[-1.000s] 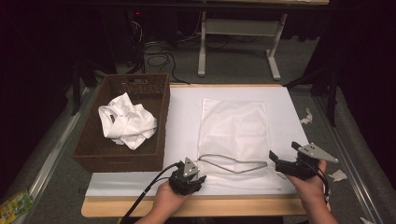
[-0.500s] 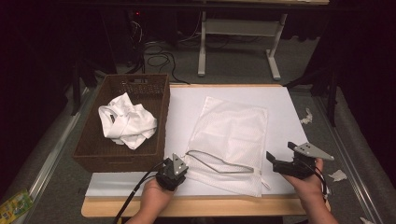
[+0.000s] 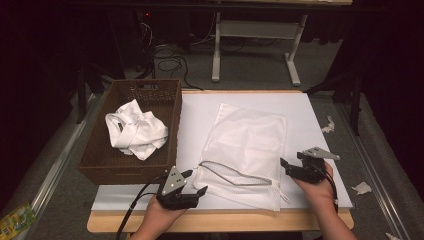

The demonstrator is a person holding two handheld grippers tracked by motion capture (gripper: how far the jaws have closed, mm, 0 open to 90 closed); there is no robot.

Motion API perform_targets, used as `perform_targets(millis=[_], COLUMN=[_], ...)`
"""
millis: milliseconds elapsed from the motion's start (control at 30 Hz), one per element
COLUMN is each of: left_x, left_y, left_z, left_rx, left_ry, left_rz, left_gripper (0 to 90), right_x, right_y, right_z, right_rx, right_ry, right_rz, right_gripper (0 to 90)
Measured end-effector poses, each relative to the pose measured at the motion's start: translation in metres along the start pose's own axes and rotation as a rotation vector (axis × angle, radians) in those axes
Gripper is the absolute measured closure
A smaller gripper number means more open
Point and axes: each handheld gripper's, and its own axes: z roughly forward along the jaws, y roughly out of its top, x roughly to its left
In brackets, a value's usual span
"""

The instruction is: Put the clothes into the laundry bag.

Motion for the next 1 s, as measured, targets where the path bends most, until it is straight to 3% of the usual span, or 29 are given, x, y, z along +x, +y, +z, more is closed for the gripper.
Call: perform_targets(millis=[67,200,233,267,367,433,467,500,533,567,633,667,800,1000], left_x=[0.001,0.004,0.005,0.005,0.004,0.004,0.004,0.004,0.004,0.004,0.004,0.004,0.003,0.004], left_y=[0.0,0.003,0.005,0.005,0.007,0.007,0.007,0.007,0.007,0.006,0.005,0.005,0.004,0.003], left_z=[0.001,-0.001,0.0,0.0,0.001,0.001,0.001,0.002,0.002,0.002,0.003,0.004,0.004,0.005], left_rx=[-0.002,-0.035,-0.045,-0.045,-0.049,-0.052,-0.052,-0.047,-0.047,-0.046,-0.04,-0.036,-0.029,-0.023], left_ry=[-0.002,-0.01,-0.008,-0.008,-0.011,-0.011,-0.011,-0.011,-0.011,-0.007,-0.011,-0.009,-0.012,-0.009], left_rz=[0.0,-0.035,-0.037,-0.037,-0.024,-0.025,-0.025,-0.022,-0.022,-0.02,-0.02,-0.018,-0.017,-0.014], left_gripper=[26.3,26.3,26.3,26.3,26.3,26.5,26.6,26.7,26.7,26.7,26.7,26.7,26.7,26.3], right_x=[-0.002,-0.017,-0.022,-0.022,-0.026,-0.028,-0.028,-0.029,-0.029,-0.03,-0.027,-0.027,-0.031,-0.036], right_y=[0.004,0.027,0.035,0.035,0.045,0.051,0.051,0.053,0.053,0.052,0.052,0.054,0.053,0.039], right_z=[0.007,0.039,0.056,0.056,0.081,0.088,0.088,0.092,0.092,0.095,0.099,0.098,0.094,0.076], right_rx=[0.009,0.013,0.036,0.036,0.083,0.074,0.074,0.049,0.049,0.066,0.099,0.114,0.133,0.121], right_ry=[-0.019,-0.05,-0.067,-0.067,-0.113,-0.136,-0.136,-0.147,-0.147,-0.135,-0.156,-0.143,-0.13,-0.16], right_rz=[0.006,0.103,0.12,0.12,0.122,0.124,0.124,0.123,0.123,0.116,0.06,0.058,0.066,0.056], right_gripper=[30.4,31.4,34.7,34.7,39.2,41.9,41.9,47.7,47.7,54.0,63.7,84.4,89.8,89.8])
